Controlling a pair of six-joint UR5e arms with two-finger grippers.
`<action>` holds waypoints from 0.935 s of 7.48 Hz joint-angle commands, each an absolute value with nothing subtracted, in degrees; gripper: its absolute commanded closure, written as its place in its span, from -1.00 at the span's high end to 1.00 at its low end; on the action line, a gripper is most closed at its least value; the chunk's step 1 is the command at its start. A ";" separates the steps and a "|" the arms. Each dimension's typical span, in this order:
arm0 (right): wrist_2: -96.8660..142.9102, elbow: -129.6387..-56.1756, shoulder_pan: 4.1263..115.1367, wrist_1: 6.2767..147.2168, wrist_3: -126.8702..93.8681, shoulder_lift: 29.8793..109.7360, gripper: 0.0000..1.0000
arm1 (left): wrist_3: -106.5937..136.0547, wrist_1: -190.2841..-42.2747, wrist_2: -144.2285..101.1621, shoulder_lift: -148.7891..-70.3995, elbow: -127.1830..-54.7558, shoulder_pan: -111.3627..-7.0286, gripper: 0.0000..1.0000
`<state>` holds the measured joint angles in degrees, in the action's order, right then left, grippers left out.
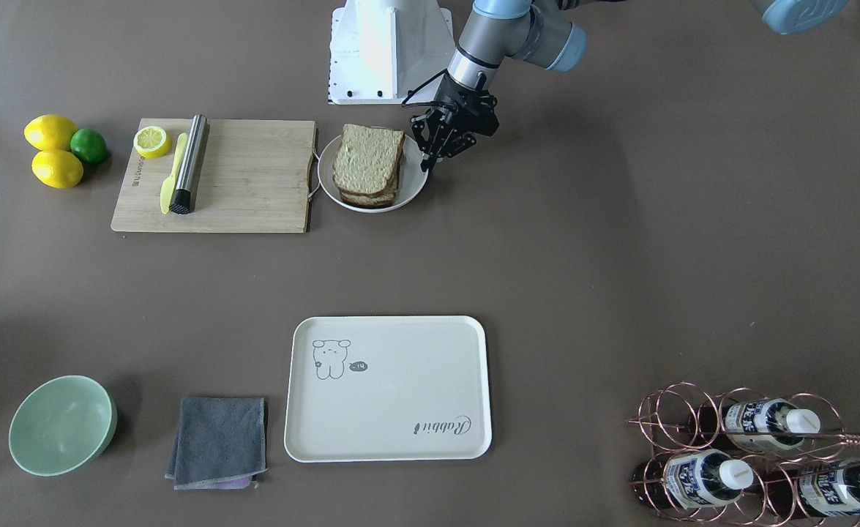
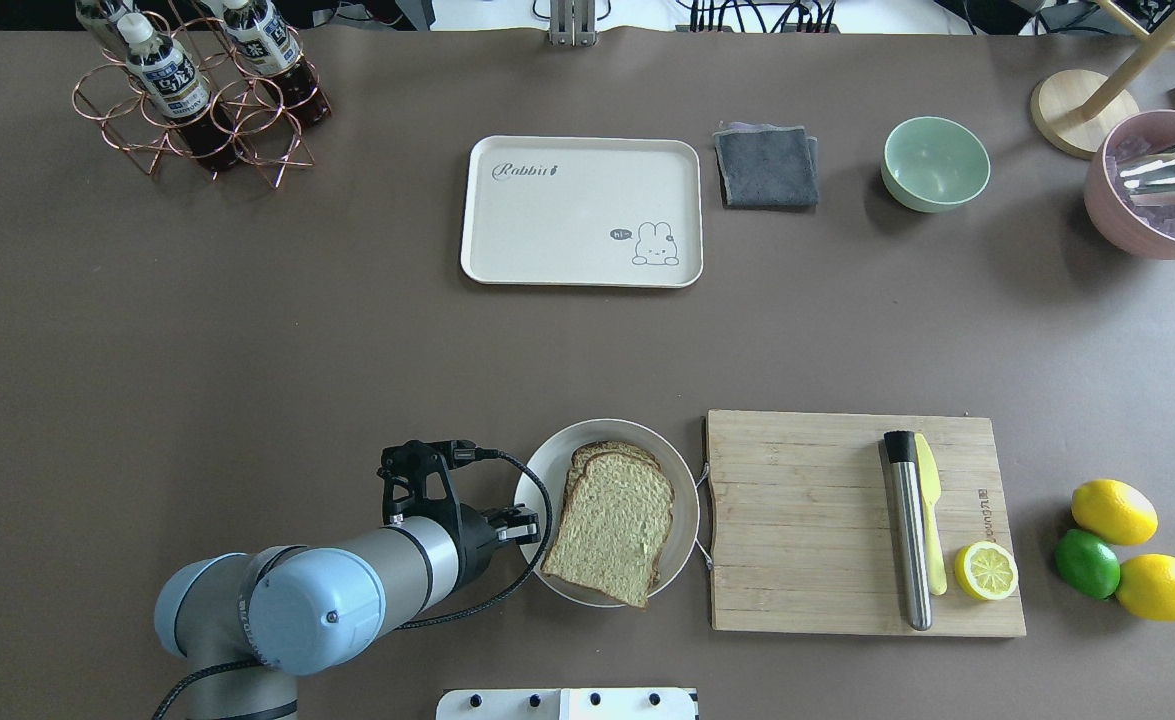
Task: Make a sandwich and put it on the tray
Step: 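Grasp the rim of the white plate with the left gripper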
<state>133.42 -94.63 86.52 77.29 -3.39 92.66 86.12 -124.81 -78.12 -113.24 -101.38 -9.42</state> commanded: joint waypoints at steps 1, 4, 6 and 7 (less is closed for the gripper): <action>133.42 -94.40 86.57 77.34 -3.43 92.64 0.99 | 86.40 -124.98 -78.22 -113.64 -102.04 -10.37 -1.00; 133.33 -94.22 86.57 77.34 -3.43 92.63 0.99 | 86.57 -124.72 -85.67 -113.64 -102.30 -14.84 -1.00; 133.33 -94.22 86.66 77.34 -3.43 92.90 0.99 | 90.66 -124.54 -87.45 -114.08 -102.39 -17.22 -1.00; 133.33 -94.22 86.66 77.34 -3.43 92.90 0.99 | 92.70 -124.63 -90.32 -114.52 -102.57 -18.97 -1.00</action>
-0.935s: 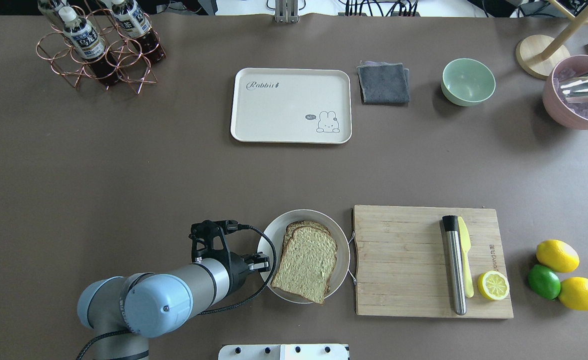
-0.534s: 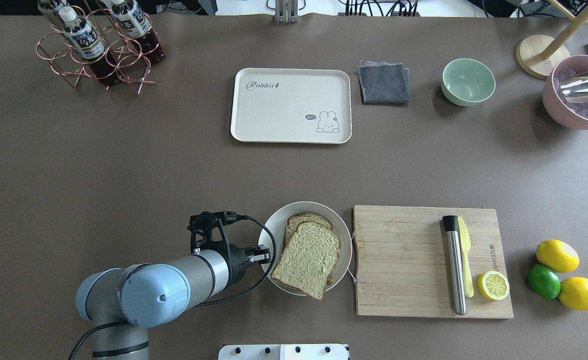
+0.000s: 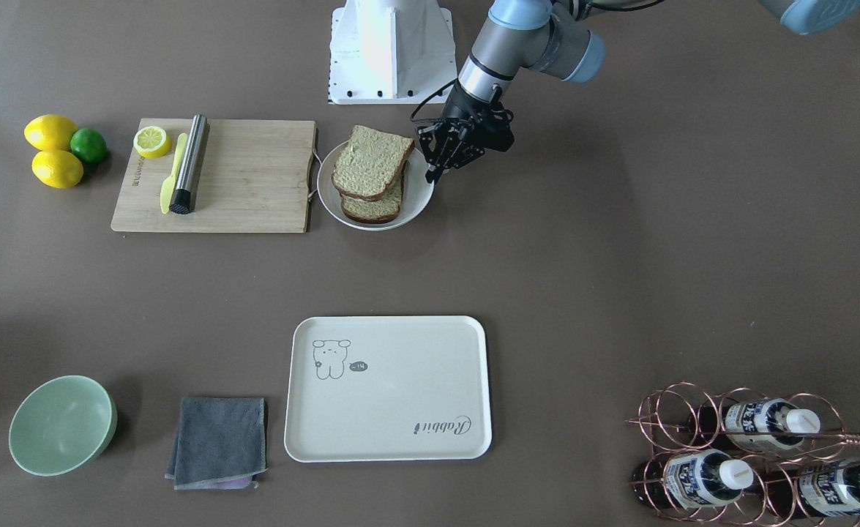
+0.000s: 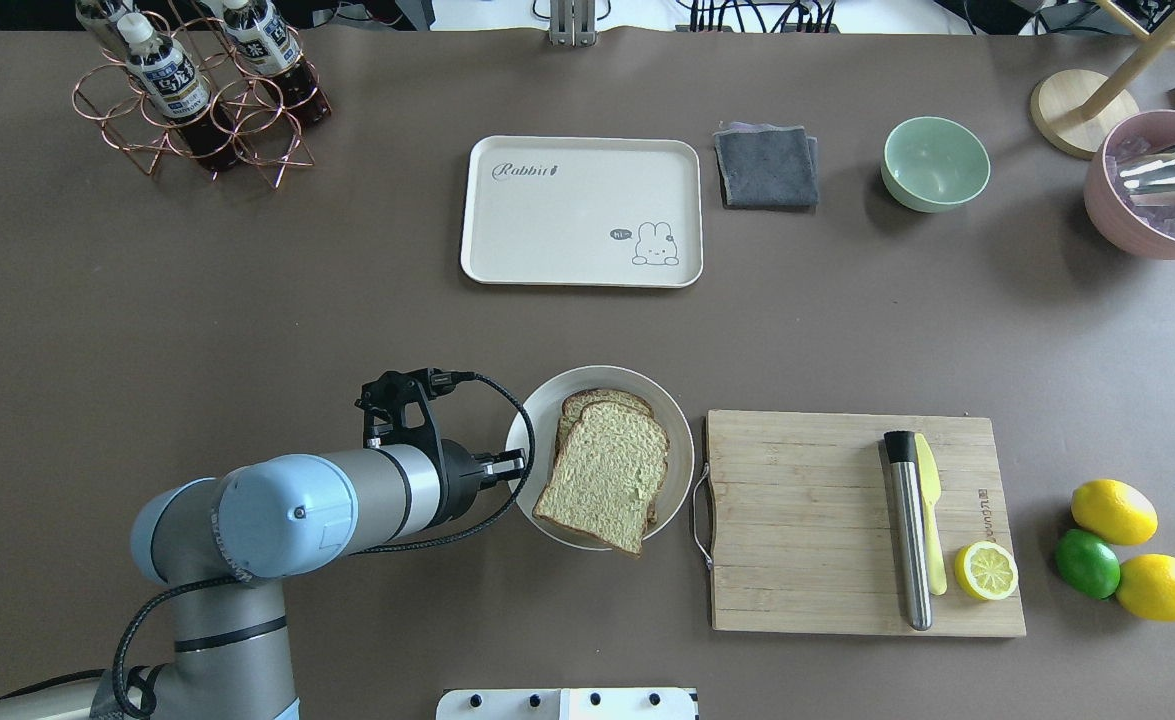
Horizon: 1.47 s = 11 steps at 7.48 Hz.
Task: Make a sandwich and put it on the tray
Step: 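Carry the plate with the left gripper onto the cream tray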
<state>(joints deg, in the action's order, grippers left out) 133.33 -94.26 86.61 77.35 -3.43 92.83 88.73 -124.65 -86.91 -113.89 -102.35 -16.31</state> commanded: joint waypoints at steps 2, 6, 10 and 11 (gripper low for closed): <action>133.33 -94.13 86.75 77.34 -3.43 92.73 0.99 | 101.99 -124.63 -91.67 -115.75 -102.66 -20.47 -1.00; 133.33 -93.52 86.75 77.43 -3.43 92.46 0.99 | 113.02 -117.48 -91.41 -122.75 -101.87 -25.47 -1.00; 133.42 -93.69 86.75 79.89 -3.43 92.02 0.99 | 115.40 -115.57 -91.41 -130.59 -89.68 -32.24 -1.00; 133.42 -93.60 86.75 80.59 -3.43 91.41 0.99 | 115.23 -115.84 -91.49 -133.04 -85.65 -33.30 -1.00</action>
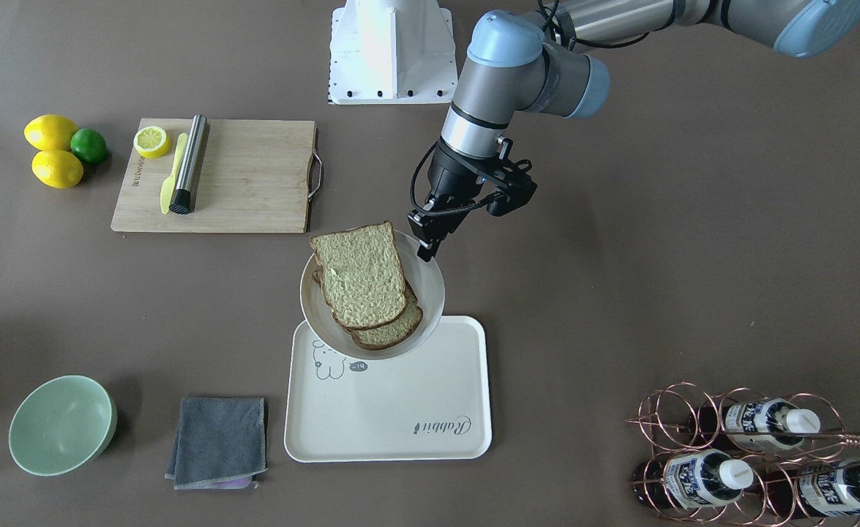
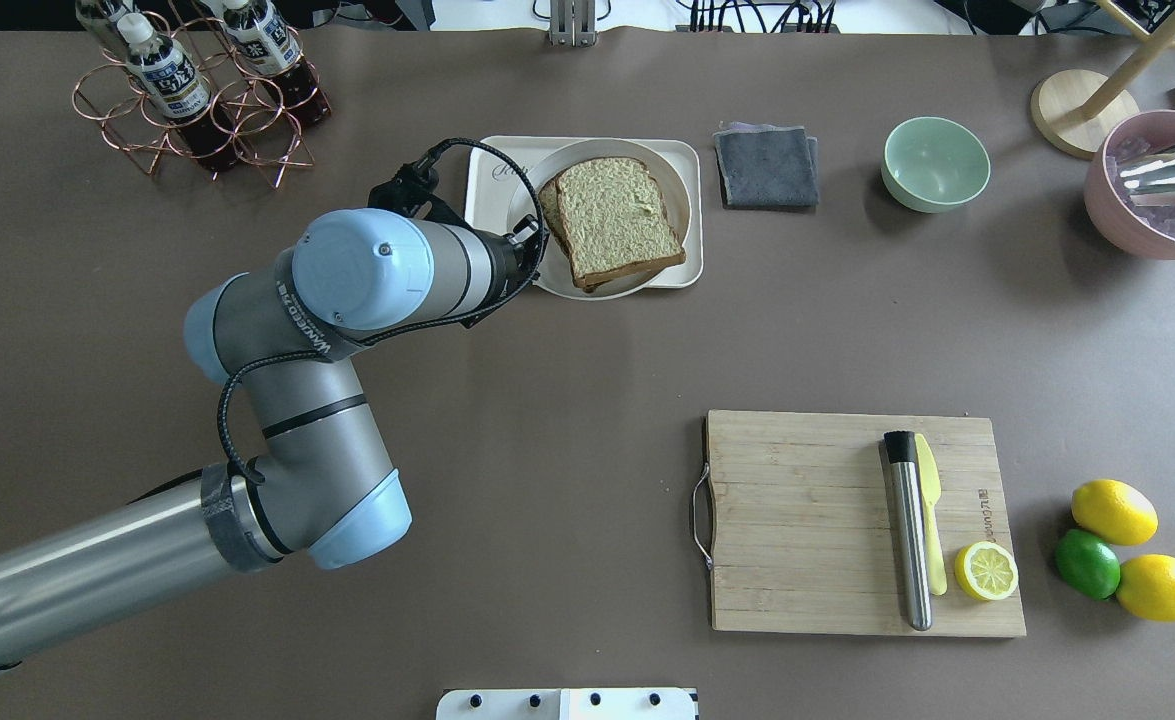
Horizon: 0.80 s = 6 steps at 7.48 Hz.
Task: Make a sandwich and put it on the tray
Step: 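Carry the plate with the left gripper onto the cream tray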
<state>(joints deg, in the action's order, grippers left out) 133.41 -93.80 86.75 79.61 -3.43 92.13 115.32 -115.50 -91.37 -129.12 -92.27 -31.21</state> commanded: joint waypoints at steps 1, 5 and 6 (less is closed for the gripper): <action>133.42 -93.60 86.75 81.29 -3.43 90.80 0.99 | 115.22 -118.45 -91.41 -135.15 -80.91 -33.75 -1.00; 133.33 -93.60 87.01 83.23 -3.34 89.74 0.99 | 114.70 -124.72 -91.23 -138.78 -69.44 -34.37 -1.00; 133.42 -93.60 87.27 83.23 -3.34 89.74 0.99 | 114.52 -125.15 -91.23 -138.87 -68.48 -34.37 -1.00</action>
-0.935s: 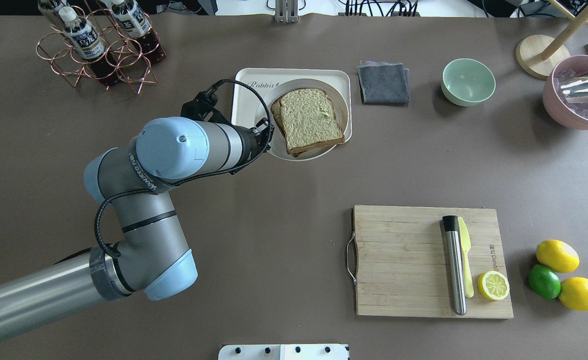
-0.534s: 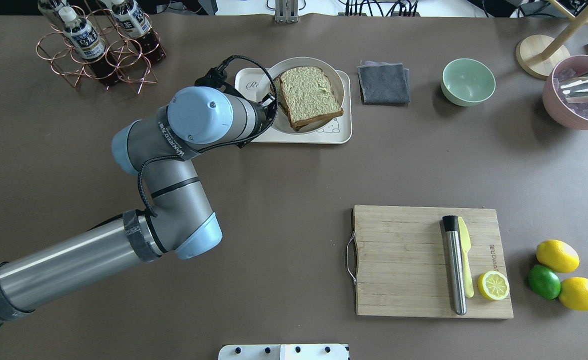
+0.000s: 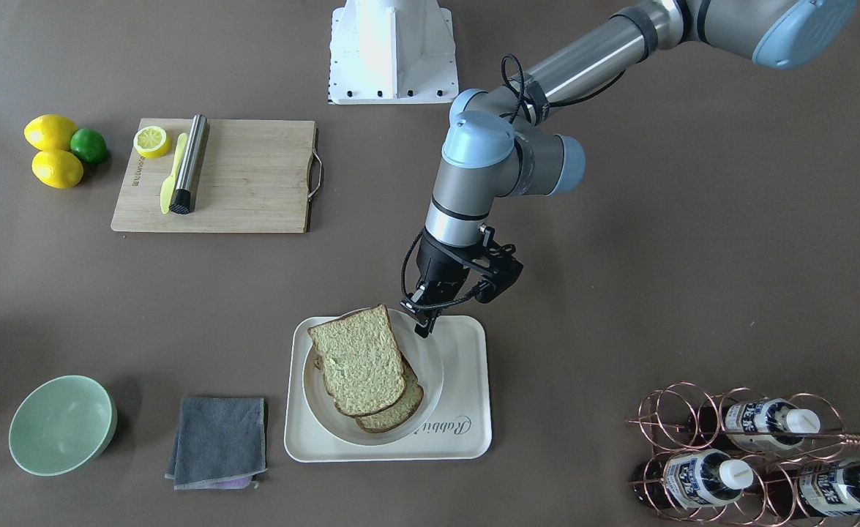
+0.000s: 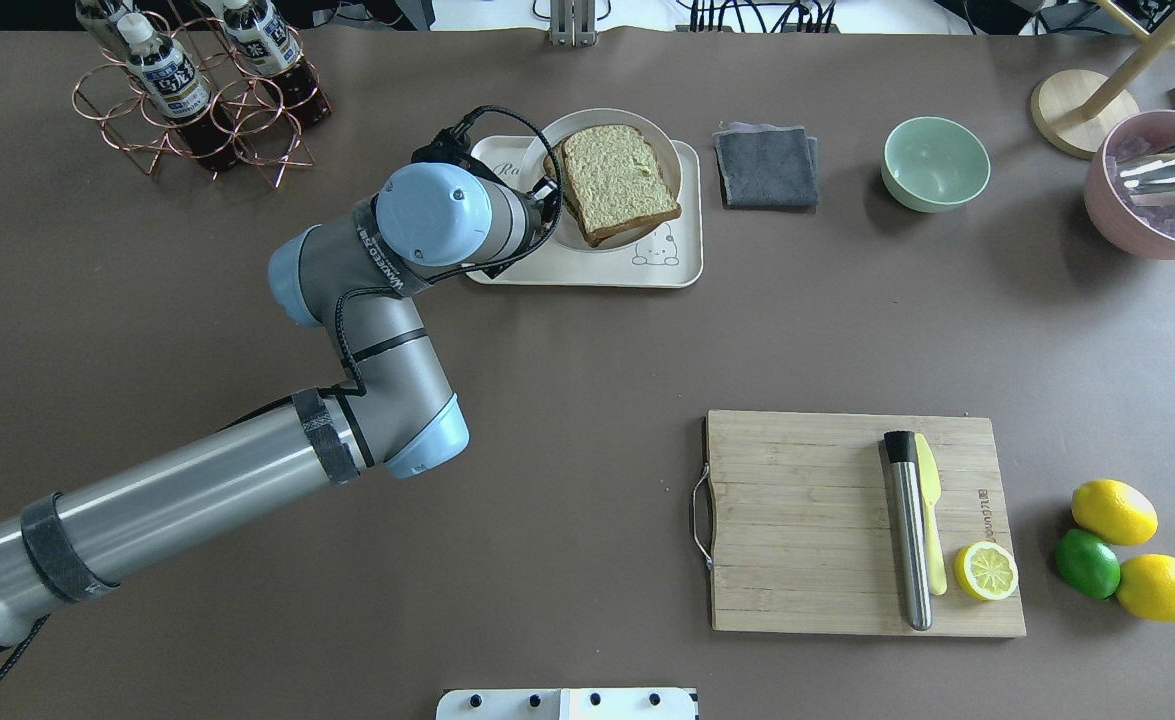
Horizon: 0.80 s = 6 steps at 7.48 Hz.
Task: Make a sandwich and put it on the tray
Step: 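Carry the plate with the left gripper onto the cream tray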
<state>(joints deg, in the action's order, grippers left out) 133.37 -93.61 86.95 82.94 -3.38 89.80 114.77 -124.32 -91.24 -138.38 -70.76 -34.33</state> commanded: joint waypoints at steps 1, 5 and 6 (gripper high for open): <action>133.42 -93.69 87.36 83.23 -3.34 89.74 0.99 | 113.48 -126.11 -91.14 -138.87 -67.34 -34.19 -1.00; 133.24 -93.60 87.45 83.23 -3.34 89.82 0.99 | 112.15 -126.39 -91.14 -138.87 -66.27 -34.19 -1.00; 132.98 -93.60 87.36 83.23 -3.34 89.82 0.99 | 112.06 -126.39 -91.14 -138.78 -66.27 -34.28 -1.00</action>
<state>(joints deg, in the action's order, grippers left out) 133.20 -93.61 87.37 83.23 -3.34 89.73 112.22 -126.36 -91.14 -138.86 -66.33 -34.20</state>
